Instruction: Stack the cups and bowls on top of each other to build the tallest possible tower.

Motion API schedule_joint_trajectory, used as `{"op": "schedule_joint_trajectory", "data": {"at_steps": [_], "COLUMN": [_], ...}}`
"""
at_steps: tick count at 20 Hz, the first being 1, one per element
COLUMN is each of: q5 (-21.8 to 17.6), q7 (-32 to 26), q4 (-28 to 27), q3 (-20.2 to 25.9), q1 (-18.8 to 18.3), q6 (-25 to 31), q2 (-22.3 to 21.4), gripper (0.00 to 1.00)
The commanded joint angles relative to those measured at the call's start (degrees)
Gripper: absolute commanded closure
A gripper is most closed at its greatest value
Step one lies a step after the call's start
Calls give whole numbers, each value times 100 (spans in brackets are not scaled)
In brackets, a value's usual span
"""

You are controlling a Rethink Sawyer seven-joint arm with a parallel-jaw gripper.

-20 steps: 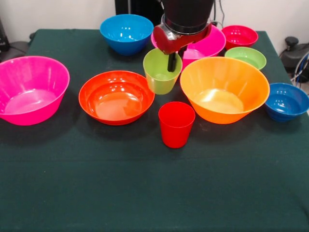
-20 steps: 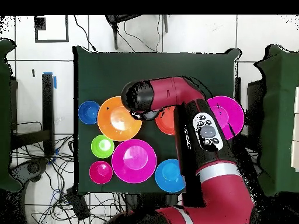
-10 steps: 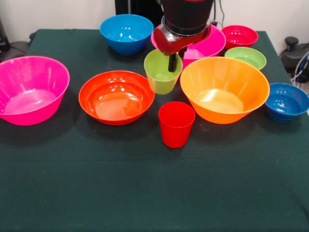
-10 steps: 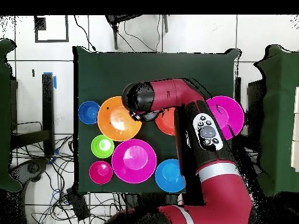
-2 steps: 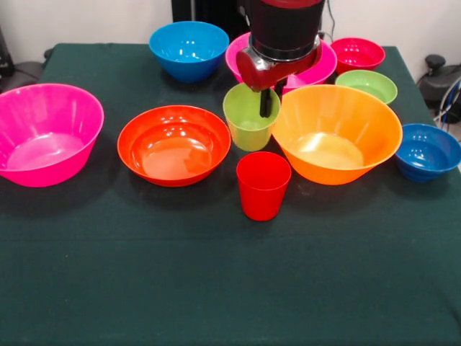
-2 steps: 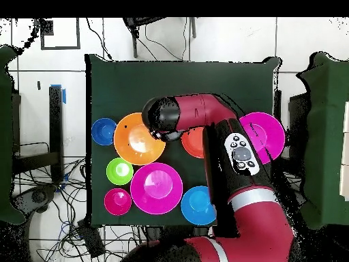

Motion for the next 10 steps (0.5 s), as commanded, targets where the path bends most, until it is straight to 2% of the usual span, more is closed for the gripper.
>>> {"op": "schedule_joint_trajectory", "data": {"at_steps": [1, 10], "q5": [57, -28], "q7": [709, 632], "q4": [364, 127], "q3": [-33, -209], "q1": [54, 152], "q6": [-419, -99], "q2": [338, 529], "gripper": [100, 100]}}
